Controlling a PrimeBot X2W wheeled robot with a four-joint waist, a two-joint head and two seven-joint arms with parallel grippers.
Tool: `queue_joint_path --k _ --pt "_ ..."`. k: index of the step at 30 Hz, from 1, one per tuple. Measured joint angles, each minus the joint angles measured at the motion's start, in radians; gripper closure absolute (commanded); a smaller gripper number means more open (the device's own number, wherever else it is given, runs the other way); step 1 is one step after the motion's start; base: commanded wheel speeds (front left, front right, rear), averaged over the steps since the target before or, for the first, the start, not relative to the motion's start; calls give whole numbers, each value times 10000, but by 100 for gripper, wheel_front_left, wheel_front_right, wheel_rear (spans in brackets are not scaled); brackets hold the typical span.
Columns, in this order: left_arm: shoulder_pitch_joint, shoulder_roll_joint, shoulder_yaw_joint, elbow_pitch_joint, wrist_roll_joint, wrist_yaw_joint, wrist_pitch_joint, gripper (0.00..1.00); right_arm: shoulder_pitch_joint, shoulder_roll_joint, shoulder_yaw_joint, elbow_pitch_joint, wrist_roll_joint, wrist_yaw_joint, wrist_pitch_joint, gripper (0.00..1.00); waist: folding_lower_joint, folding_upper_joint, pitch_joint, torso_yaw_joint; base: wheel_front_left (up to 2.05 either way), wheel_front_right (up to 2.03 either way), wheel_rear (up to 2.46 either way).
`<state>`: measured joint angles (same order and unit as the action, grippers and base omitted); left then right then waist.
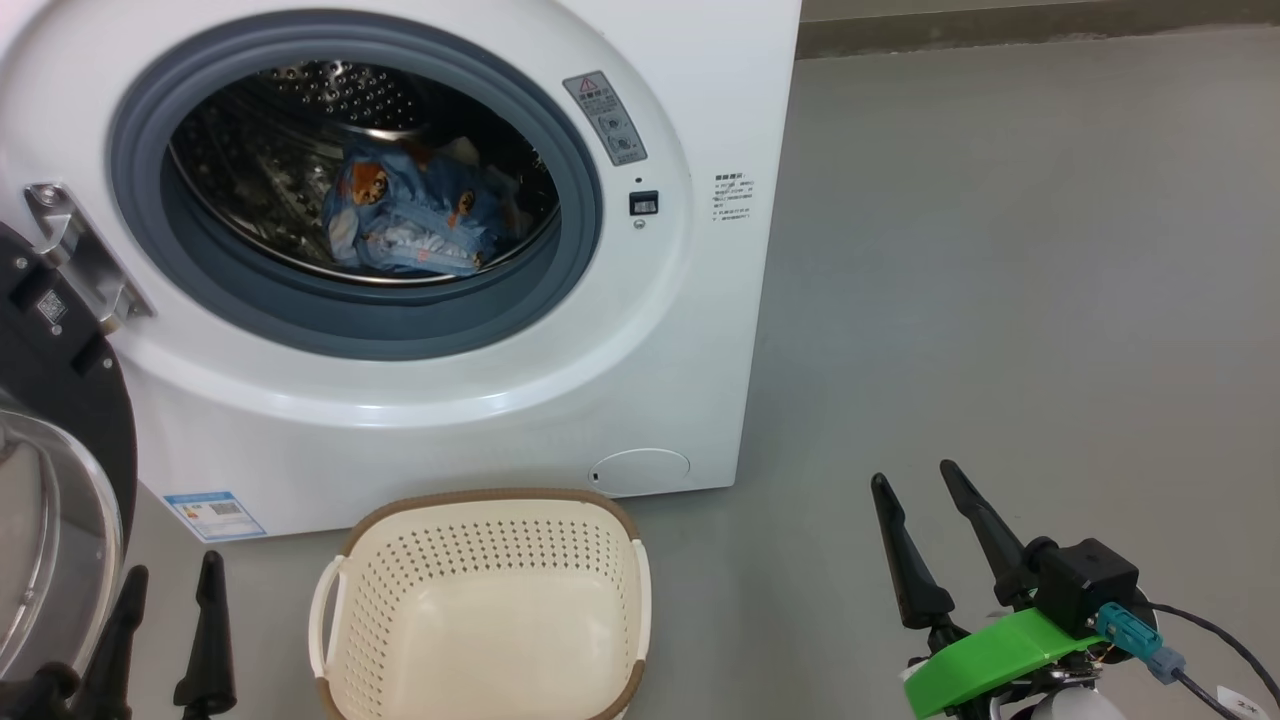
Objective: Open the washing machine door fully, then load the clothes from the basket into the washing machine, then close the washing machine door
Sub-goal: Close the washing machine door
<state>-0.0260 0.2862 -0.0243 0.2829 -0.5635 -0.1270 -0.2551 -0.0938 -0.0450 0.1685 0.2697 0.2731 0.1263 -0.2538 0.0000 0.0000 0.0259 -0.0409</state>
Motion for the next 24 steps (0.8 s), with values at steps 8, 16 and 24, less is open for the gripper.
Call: queue_joint_path --k 8,16,24 --pt "0 -4 17 -2 0 0 0 0 -2 2 4 0 0 0 0 0 1 0 29 -12 -50 50 0" --pt "0 -4 15 -2 -6 0 0 0 -5 2 4 2 2 0 0 0 0 0 62 -10 -130 130 0" --pt "0 -2 8 6 -6 0 0 0 -5 2 2 2 2 0 0 0 0 0 38 -2 -47 47 0"
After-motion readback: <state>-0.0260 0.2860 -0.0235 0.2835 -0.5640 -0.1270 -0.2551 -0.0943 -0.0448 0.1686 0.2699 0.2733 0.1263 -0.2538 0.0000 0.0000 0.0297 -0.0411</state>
